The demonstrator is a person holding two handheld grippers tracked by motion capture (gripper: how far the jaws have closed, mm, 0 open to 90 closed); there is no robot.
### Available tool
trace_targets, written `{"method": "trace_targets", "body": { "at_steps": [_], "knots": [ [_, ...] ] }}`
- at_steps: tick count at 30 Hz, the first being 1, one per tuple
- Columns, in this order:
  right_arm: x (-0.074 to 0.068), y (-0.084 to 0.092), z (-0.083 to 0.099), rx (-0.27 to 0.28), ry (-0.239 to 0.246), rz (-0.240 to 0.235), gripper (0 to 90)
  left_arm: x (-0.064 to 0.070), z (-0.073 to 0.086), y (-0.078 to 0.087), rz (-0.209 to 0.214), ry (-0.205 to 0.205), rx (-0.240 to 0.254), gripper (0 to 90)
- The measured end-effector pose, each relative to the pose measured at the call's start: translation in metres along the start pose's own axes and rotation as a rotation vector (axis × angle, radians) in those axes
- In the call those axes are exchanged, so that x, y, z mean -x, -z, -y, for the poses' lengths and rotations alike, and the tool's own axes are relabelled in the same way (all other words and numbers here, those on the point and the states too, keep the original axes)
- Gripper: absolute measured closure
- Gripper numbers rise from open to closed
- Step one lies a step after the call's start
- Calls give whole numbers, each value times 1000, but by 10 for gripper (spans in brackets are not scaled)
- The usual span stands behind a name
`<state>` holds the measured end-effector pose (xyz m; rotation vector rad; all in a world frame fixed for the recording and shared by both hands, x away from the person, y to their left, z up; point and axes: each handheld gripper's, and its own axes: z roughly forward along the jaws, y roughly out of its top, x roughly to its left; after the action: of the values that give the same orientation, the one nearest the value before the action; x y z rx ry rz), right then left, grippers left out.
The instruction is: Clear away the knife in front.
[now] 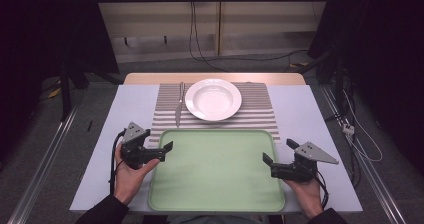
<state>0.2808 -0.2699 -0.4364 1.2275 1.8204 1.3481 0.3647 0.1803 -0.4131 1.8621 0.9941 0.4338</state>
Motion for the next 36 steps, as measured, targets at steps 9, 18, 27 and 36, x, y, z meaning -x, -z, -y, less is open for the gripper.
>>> {"method": "trace_targets", "body": {
  "at_steps": [9, 18, 27, 36],
  "knots": [
    [0, 0, 0, 0, -6, -1, 13, -8, -16, -17, -14, -18, -27, 64],
    [-1, 0, 0, -2, 0, 1, 13, -18, -31, -38, -31, -8, -39, 59],
    [0, 0, 0, -3, -3, 0, 13, -29, -45, -50, -26, 5, -32, 56],
    [-1, 1, 0, -4, 4, -1, 14, -35, -64, -64, -41, 1, -36, 57]
  ]
}}
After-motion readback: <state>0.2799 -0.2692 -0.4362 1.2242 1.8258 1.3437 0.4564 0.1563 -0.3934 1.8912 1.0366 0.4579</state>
